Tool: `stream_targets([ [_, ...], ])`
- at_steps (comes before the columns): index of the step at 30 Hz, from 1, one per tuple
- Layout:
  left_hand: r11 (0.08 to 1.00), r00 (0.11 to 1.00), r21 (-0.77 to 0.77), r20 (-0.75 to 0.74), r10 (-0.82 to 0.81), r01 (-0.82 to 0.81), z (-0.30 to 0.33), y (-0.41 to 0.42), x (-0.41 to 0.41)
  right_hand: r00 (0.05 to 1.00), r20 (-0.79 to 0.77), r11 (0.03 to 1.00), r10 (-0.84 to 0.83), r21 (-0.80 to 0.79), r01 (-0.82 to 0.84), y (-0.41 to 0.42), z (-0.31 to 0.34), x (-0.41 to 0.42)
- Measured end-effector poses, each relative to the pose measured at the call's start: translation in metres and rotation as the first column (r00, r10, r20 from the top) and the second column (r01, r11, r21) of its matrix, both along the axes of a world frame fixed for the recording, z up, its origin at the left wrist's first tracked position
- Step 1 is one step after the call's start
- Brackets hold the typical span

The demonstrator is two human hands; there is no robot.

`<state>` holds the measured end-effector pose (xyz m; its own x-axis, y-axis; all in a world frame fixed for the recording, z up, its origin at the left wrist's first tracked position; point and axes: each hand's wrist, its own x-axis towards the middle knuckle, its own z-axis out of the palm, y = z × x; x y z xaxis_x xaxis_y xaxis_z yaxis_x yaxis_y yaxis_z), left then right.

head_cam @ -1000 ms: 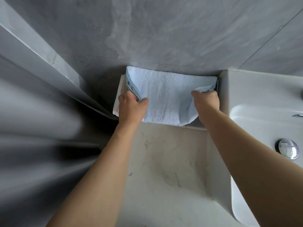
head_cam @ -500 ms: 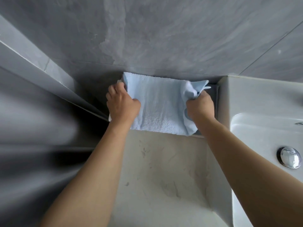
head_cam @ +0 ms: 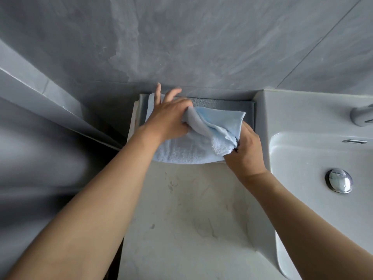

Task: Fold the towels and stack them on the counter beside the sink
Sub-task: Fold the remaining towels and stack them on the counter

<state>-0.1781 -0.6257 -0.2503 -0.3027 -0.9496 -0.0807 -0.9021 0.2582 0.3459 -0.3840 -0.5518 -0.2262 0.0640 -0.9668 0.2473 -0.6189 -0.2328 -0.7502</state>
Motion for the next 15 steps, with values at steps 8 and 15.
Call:
stream_targets([
  [8, 0.862, 0.948, 0.397, 0.095, 0.303, -0.315, 0.047, 0.031, 0.029, 0.942, 0.01, 0.926, -0.335, 0.188, 0.328, 0.009, 0.023, -0.015],
  [15, 0.791, 0.733, 0.244, -0.298, 0.611, -0.561, 0.067, 0.107, 0.01, 0.895, -0.039, 0.88, -0.445, 0.17, 0.445, 0.048, 0.04, -0.04],
])
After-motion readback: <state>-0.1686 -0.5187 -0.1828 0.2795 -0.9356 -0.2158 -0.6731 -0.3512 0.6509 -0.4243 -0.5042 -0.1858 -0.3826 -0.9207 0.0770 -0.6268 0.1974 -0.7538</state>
